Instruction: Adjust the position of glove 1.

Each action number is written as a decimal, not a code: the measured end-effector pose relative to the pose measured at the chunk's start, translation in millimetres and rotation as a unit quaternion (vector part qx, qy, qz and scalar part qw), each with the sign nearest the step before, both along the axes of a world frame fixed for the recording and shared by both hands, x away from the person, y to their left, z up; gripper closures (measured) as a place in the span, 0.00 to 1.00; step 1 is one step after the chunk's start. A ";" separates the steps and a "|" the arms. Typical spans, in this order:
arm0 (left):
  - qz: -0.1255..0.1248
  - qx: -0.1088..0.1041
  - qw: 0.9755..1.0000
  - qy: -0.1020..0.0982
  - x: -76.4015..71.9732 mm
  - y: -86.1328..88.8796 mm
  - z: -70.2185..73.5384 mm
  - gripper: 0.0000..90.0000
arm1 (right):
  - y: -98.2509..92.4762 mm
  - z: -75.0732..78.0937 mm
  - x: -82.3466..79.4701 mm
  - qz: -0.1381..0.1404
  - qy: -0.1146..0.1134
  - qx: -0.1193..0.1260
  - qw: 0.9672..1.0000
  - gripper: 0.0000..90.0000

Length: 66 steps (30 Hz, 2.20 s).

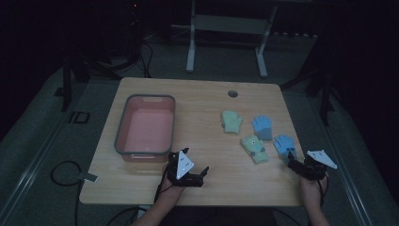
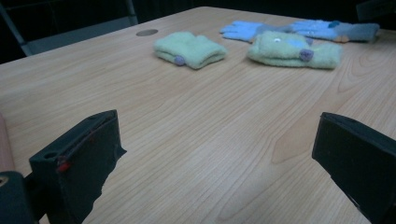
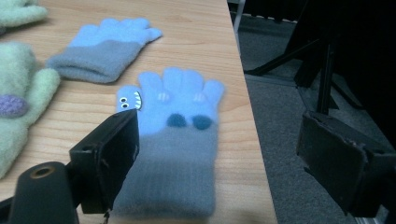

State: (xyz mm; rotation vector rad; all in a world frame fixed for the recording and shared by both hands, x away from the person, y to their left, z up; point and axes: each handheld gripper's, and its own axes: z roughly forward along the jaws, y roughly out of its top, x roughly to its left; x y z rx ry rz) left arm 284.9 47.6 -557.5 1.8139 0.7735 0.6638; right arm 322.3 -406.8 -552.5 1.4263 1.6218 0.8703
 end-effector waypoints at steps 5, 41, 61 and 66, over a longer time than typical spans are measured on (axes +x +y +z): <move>-0.002 0.004 1.000 0.000 -0.2 -0.7 0.0 0.02 | 1.0 -0.3 -0.7 0.009 0.009 -0.006 1.000 0.13; -0.003 0.000 1.000 -0.009 -1.8 -0.2 -0.3 0.02 | 6.4 41.1 7.9 0.056 0.097 0.057 0.992 0.12; -0.009 -0.001 1.000 -0.009 -1.9 0.1 -0.3 0.02 | 34.6 101.6 30.4 0.106 0.051 0.039 0.992 0.20; -0.009 -0.002 1.000 -0.010 -2.1 -0.1 -0.4 0.02 | 49.1 114.9 40.8 0.125 0.039 0.030 0.991 0.23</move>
